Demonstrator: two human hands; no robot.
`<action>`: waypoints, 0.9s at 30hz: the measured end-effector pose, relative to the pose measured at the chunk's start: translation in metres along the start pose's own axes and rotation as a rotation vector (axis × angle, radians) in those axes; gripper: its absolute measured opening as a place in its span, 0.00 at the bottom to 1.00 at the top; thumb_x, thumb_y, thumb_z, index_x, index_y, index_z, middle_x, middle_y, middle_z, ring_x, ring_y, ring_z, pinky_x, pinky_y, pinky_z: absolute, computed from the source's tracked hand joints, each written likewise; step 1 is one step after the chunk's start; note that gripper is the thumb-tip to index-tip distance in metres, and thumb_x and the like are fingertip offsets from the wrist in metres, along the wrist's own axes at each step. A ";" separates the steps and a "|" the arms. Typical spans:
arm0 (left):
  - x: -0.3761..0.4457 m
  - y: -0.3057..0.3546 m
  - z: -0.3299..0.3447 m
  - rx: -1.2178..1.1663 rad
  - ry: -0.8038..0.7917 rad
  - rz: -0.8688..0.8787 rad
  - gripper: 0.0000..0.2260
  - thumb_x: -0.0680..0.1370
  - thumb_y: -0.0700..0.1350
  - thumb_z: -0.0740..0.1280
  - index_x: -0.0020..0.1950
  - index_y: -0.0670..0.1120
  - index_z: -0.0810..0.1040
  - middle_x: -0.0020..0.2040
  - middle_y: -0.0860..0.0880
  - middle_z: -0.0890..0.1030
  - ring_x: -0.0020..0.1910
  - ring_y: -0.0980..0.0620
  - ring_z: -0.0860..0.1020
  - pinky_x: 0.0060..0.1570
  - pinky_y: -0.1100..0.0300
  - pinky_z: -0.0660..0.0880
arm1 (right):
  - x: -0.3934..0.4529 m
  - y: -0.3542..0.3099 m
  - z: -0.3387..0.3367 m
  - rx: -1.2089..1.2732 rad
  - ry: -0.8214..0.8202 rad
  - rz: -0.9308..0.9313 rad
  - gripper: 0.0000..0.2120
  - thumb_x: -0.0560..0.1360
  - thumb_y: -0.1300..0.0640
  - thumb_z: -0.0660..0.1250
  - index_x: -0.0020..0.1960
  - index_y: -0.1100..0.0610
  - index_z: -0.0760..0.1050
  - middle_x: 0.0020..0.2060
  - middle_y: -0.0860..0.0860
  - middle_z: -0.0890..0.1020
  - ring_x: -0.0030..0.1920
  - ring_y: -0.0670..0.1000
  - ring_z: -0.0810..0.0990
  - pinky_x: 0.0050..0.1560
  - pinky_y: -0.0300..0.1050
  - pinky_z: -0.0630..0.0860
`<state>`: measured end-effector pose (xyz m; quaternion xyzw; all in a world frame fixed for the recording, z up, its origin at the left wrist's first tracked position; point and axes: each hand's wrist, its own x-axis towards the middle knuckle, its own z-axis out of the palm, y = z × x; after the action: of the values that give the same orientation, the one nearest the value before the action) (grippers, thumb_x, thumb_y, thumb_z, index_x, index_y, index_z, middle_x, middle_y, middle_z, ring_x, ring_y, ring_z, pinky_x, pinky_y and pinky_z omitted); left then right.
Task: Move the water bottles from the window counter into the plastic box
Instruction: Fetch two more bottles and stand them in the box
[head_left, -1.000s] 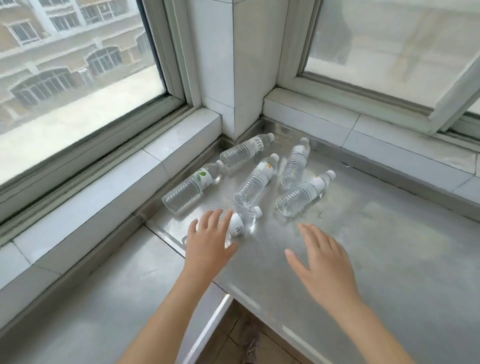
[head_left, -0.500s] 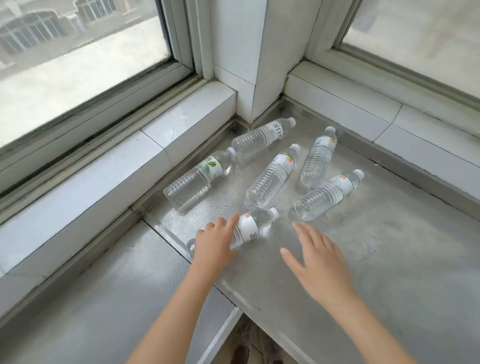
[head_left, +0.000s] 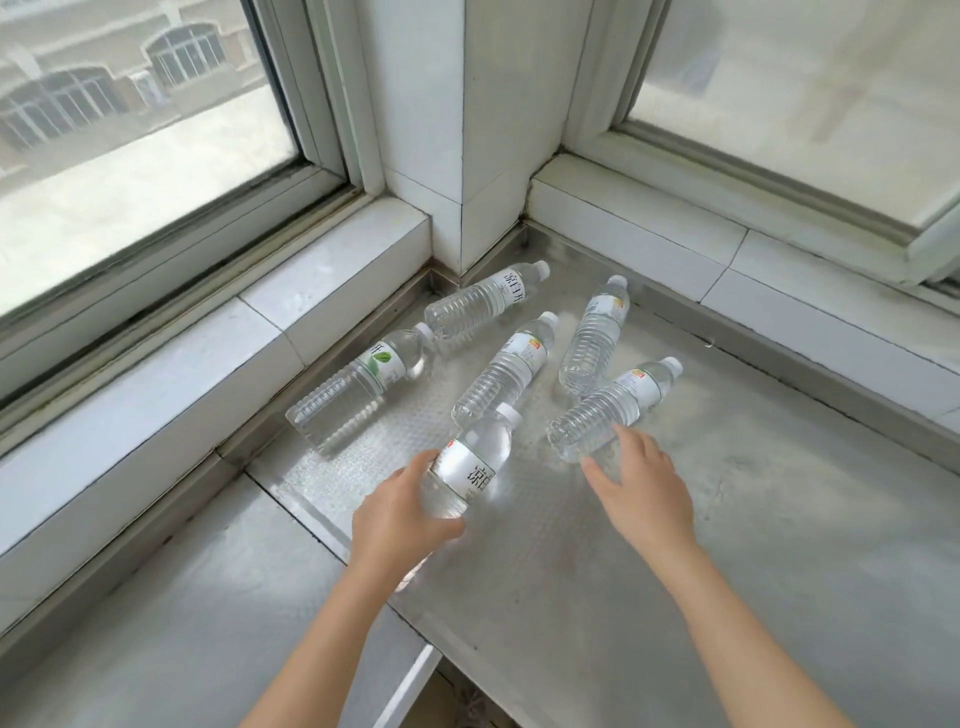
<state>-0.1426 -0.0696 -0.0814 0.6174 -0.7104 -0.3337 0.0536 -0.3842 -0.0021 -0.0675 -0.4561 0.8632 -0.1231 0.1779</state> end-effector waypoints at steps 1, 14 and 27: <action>-0.001 0.006 0.000 -0.039 0.010 -0.004 0.34 0.64 0.55 0.75 0.68 0.62 0.67 0.48 0.59 0.76 0.45 0.53 0.75 0.38 0.58 0.67 | 0.010 0.001 -0.003 0.073 -0.008 0.077 0.28 0.76 0.44 0.62 0.72 0.53 0.62 0.67 0.53 0.70 0.64 0.57 0.70 0.55 0.52 0.69; 0.005 0.038 0.003 -0.415 0.037 -0.102 0.29 0.63 0.48 0.79 0.55 0.67 0.69 0.42 0.60 0.80 0.42 0.61 0.80 0.43 0.59 0.75 | 0.109 -0.010 0.022 0.969 0.116 0.737 0.44 0.63 0.49 0.78 0.70 0.58 0.57 0.63 0.57 0.70 0.58 0.61 0.75 0.59 0.57 0.74; 0.016 0.040 0.007 -0.394 0.023 -0.130 0.29 0.61 0.50 0.79 0.57 0.67 0.70 0.44 0.59 0.82 0.43 0.59 0.81 0.46 0.54 0.78 | 0.119 -0.016 0.039 1.005 0.186 0.835 0.45 0.61 0.50 0.78 0.71 0.56 0.60 0.63 0.58 0.69 0.58 0.64 0.75 0.55 0.60 0.77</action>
<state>-0.1837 -0.0804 -0.0703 0.6432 -0.5893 -0.4620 0.1599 -0.4181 -0.1118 -0.1201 0.0680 0.8169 -0.4705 0.3266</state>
